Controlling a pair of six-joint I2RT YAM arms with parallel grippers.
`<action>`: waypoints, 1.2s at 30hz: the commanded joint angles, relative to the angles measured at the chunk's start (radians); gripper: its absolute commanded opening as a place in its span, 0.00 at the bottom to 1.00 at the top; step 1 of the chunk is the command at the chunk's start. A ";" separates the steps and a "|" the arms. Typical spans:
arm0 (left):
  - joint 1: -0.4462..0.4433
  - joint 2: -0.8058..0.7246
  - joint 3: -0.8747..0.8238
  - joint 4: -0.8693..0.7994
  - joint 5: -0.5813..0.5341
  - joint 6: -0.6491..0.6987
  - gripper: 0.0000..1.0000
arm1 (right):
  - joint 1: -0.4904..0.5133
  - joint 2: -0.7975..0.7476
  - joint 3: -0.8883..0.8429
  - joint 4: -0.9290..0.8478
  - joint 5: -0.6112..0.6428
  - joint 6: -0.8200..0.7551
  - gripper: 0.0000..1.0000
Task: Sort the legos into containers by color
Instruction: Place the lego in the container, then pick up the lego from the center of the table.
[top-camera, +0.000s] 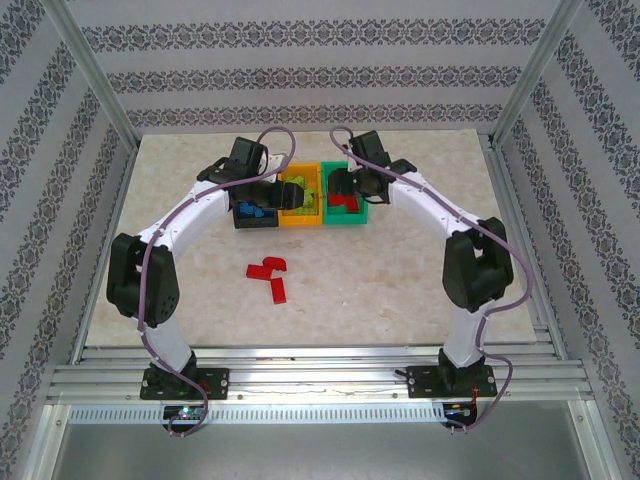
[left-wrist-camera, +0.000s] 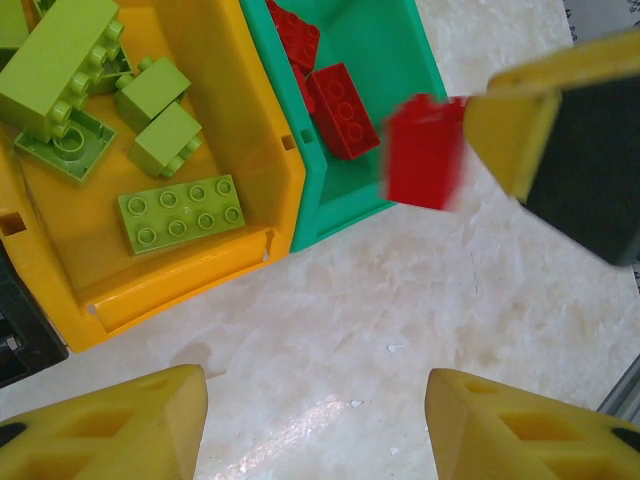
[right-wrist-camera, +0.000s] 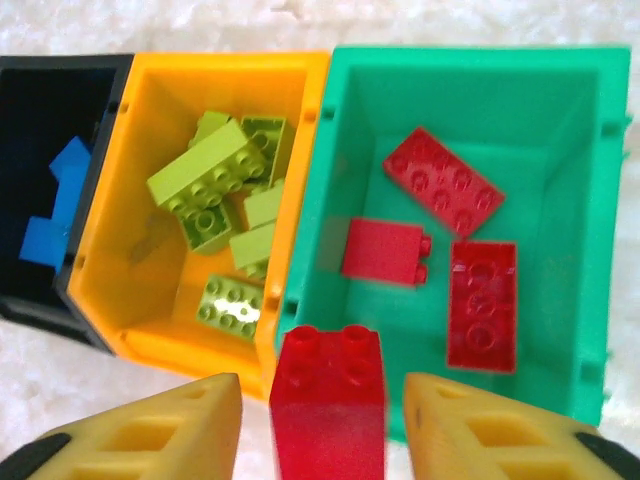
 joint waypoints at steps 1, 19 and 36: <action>0.013 0.006 0.031 -0.009 -0.010 0.009 0.60 | -0.021 0.046 0.078 -0.042 -0.031 -0.018 0.49; 0.012 0.023 0.035 -0.008 0.015 0.003 0.60 | 0.043 -0.271 -0.533 0.208 -0.045 -0.093 0.49; -0.050 0.339 0.500 -0.715 -0.108 0.242 0.62 | 0.050 -0.428 -0.849 0.525 0.003 -0.078 0.49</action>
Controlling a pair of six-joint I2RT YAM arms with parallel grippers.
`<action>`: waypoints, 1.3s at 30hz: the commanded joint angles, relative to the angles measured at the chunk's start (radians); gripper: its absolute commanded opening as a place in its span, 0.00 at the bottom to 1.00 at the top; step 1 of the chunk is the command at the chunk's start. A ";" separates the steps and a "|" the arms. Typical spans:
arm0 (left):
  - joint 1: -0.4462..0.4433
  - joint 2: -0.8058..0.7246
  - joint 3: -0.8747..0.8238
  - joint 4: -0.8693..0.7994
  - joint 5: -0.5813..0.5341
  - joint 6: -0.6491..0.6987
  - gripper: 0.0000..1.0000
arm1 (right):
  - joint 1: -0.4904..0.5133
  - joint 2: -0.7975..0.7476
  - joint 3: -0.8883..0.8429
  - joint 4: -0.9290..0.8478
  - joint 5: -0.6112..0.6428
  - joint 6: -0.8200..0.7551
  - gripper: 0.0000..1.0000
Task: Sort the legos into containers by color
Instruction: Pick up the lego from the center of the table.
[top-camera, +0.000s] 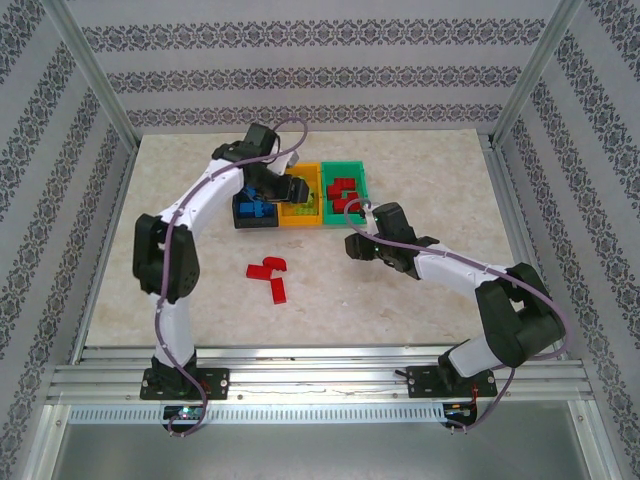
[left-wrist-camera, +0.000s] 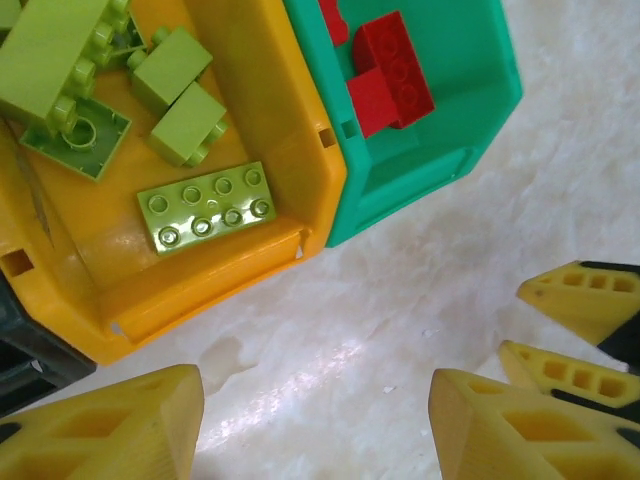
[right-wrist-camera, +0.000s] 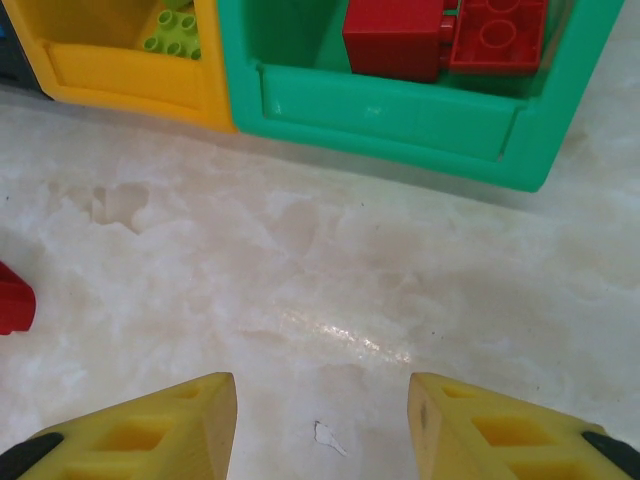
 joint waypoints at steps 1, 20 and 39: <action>-0.050 0.097 0.141 -0.404 -0.111 0.132 0.62 | 0.002 -0.011 -0.006 0.042 0.024 -0.006 0.49; -0.105 0.049 -0.152 -0.319 -0.328 0.120 0.81 | -0.006 -0.001 -0.009 0.060 0.011 0.008 0.50; -0.125 0.088 -0.221 -0.281 -0.309 0.114 0.83 | -0.006 0.019 -0.001 0.062 0.005 0.009 0.50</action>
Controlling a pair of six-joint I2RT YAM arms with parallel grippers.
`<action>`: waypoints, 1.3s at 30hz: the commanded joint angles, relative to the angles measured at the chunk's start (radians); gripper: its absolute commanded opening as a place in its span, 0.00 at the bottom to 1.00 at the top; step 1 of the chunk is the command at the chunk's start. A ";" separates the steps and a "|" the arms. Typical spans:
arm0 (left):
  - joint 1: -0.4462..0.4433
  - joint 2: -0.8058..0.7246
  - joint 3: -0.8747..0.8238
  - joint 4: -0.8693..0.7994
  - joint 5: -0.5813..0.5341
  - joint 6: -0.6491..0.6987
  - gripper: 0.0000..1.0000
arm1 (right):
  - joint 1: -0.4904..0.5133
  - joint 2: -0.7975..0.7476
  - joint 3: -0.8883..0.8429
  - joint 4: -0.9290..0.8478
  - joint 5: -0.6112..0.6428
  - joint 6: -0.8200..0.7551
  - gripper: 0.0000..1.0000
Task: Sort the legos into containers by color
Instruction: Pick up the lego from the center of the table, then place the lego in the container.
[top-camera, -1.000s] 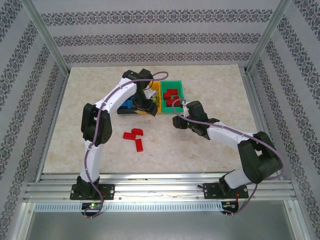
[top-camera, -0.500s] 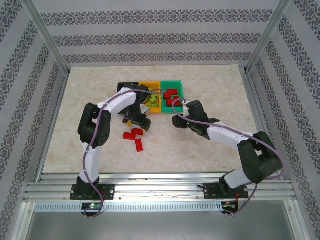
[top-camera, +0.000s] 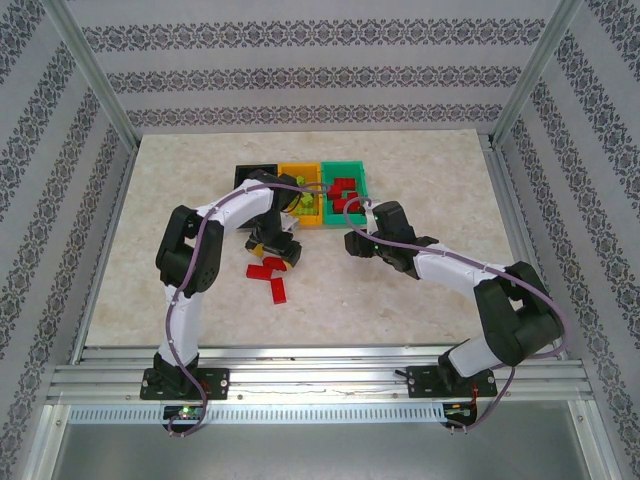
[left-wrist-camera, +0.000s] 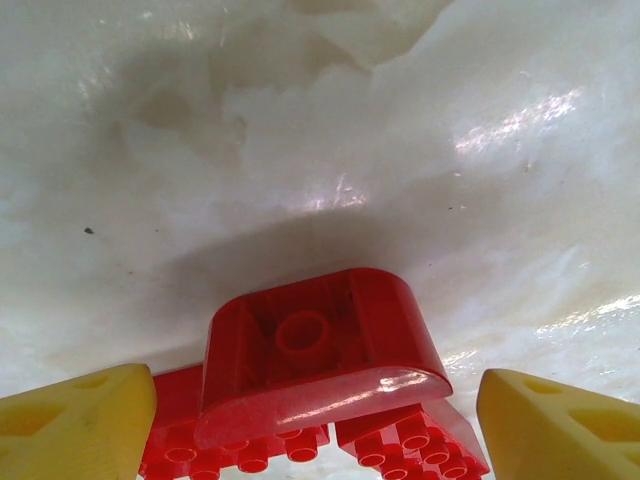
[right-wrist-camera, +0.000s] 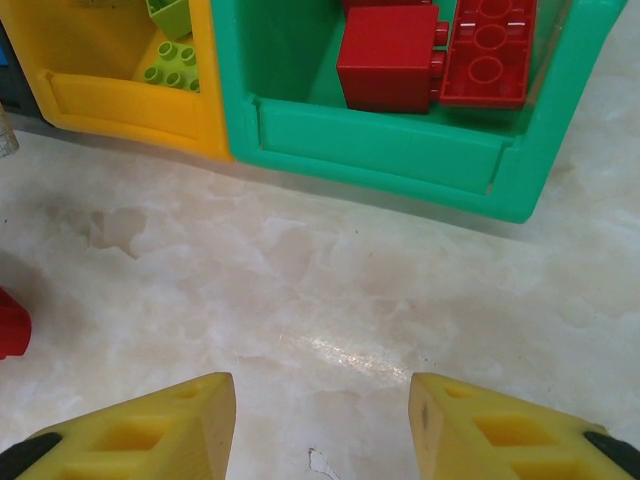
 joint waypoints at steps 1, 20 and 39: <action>-0.017 0.010 -0.018 0.006 -0.008 -0.003 0.83 | -0.004 0.010 -0.001 0.024 -0.012 0.010 0.50; -0.025 0.028 -0.022 0.013 -0.007 0.005 0.68 | -0.001 0.016 0.001 0.028 -0.021 0.016 0.50; -0.026 -0.129 0.057 0.137 0.119 -0.092 0.64 | -0.044 -0.046 -0.054 0.069 -0.009 0.063 0.51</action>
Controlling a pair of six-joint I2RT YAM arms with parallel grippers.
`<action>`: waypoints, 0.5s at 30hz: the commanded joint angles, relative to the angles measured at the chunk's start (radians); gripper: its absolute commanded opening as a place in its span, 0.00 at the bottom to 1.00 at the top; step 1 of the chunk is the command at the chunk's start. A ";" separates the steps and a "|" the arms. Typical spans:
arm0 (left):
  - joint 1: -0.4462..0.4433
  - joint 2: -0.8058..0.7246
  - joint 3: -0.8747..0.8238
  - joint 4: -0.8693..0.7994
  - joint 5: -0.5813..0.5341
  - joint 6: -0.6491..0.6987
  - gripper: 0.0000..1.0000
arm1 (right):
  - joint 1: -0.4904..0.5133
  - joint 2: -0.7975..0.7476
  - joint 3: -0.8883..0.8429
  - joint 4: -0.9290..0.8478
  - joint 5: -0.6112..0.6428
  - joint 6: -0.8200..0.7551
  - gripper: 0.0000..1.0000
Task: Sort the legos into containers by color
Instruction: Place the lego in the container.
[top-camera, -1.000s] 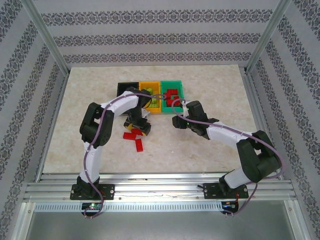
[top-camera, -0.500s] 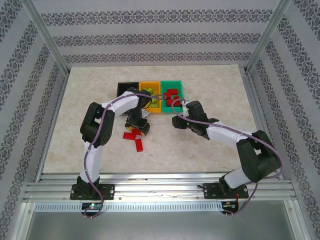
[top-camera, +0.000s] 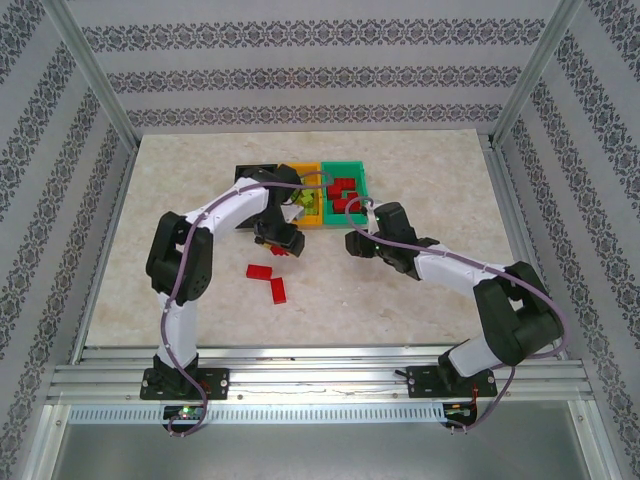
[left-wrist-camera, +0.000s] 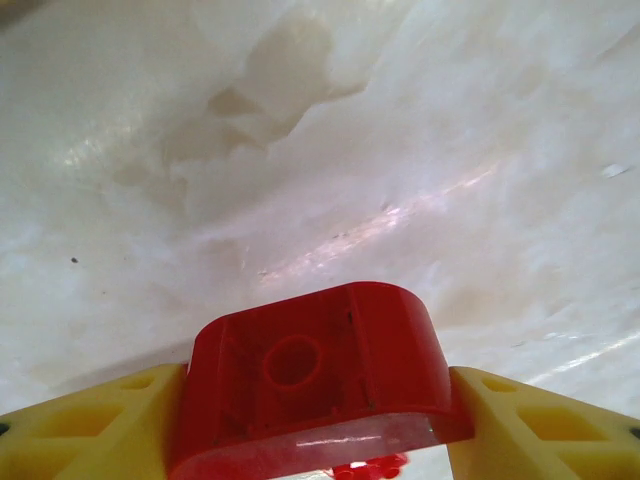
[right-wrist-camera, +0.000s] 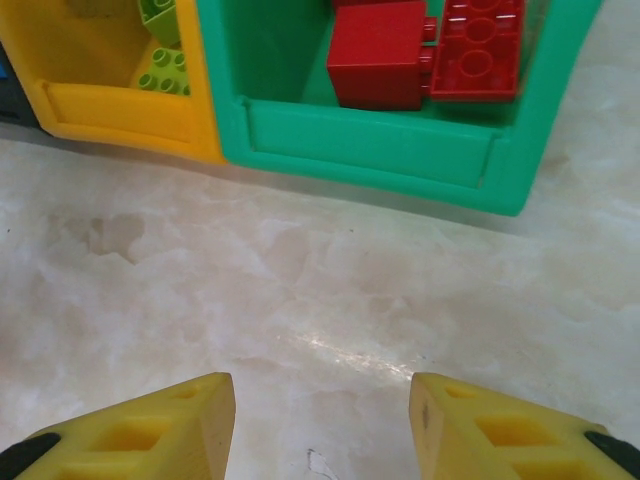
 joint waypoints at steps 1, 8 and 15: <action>-0.010 -0.031 0.073 0.067 0.055 -0.069 0.64 | -0.038 -0.044 -0.036 0.046 -0.002 0.046 0.51; -0.012 0.103 0.391 0.070 0.104 -0.145 0.64 | -0.121 -0.067 -0.088 0.108 -0.067 0.110 0.51; -0.021 0.379 0.910 -0.039 0.114 -0.177 0.64 | -0.145 -0.071 -0.100 0.127 -0.092 0.125 0.51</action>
